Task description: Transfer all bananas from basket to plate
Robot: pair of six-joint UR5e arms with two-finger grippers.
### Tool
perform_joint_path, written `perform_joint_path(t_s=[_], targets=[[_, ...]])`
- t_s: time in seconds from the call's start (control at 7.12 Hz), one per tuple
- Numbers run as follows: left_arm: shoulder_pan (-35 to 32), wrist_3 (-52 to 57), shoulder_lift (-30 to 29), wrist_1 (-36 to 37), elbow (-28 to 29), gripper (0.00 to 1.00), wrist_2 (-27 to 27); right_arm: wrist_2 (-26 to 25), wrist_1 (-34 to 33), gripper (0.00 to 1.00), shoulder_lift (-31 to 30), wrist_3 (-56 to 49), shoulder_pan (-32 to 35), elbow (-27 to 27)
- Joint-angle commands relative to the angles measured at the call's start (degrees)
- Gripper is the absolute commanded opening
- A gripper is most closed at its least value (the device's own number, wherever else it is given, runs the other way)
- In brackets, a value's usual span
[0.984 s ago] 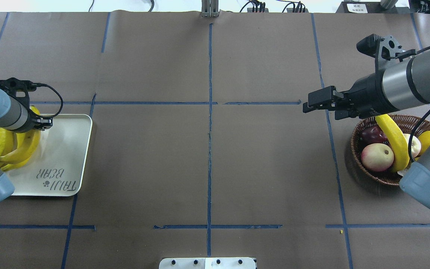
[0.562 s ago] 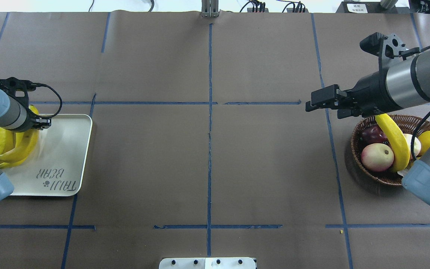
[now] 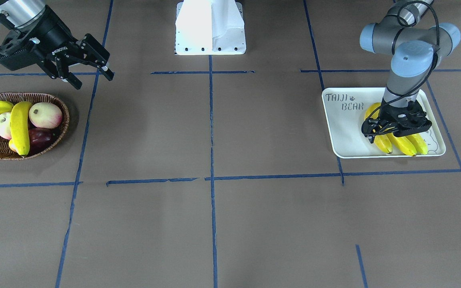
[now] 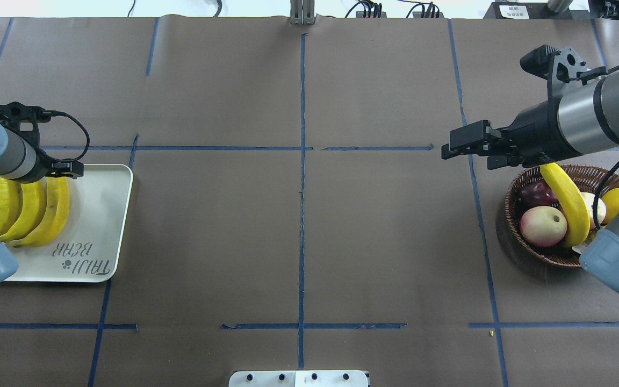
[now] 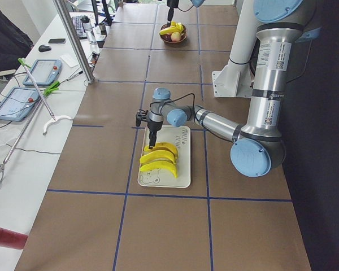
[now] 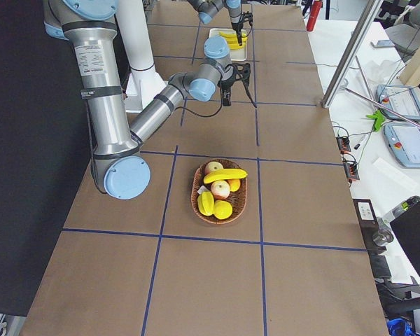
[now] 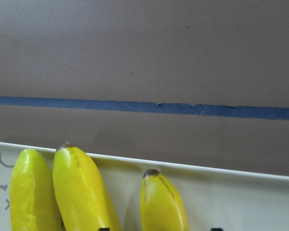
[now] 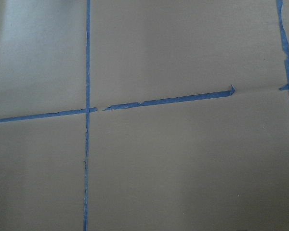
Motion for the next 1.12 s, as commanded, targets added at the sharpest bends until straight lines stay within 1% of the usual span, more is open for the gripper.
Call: perform_joint_path(t_s=[0.0, 0.14, 0.28, 0.42, 0.56, 0.7, 0.84, 0.98], targets=[[-4.9, -3.8, -3.0, 1.8, -3.3, 0.99, -10.8, -0.1, 0.0, 1.00, -4.8, -3.8, 0.4, 1.2], [-6.1, -5.3, -6.6, 5.7, -4.3, 1.00, -14.2, -0.1, 0.1, 1.00, -9.5, -9.3, 1.9, 2.2], [-6.0, -5.6, -9.5, 10.2, -6.4, 1.00, -14.9, -0.2, 0.1, 1.00, -14.3, -16.0, 3.7, 2.0], [-5.8, -9.8, -14.0, 14.2, -6.8, 1.00, -17.1, -0.3, 0.1, 1.00, -18.6, -21.9, 5.3, 1.8], [-5.5, -14.4, -17.2, 15.2, -6.6, 1.00, -18.7, -0.3, 0.1, 1.00, -20.8, -25.2, 6.4, 1.1], [-5.0, -15.4, -18.0, 14.2, -6.6, 1.00, -20.0, -1.1, 0.1, 1.00, -20.7, -27.7, 6.4, -1.6], [-3.6, -15.9, -18.0, 14.1, -6.6, 1.00, -20.1, -1.6, 0.1, 1.00, -20.3, -28.0, 6.2, -4.5], [-3.1, -16.0, -18.0, 14.0, -6.2, 1.00, -20.0, -3.3, 0.0, 1.00, -19.9, -31.0, 6.2, -8.1]])
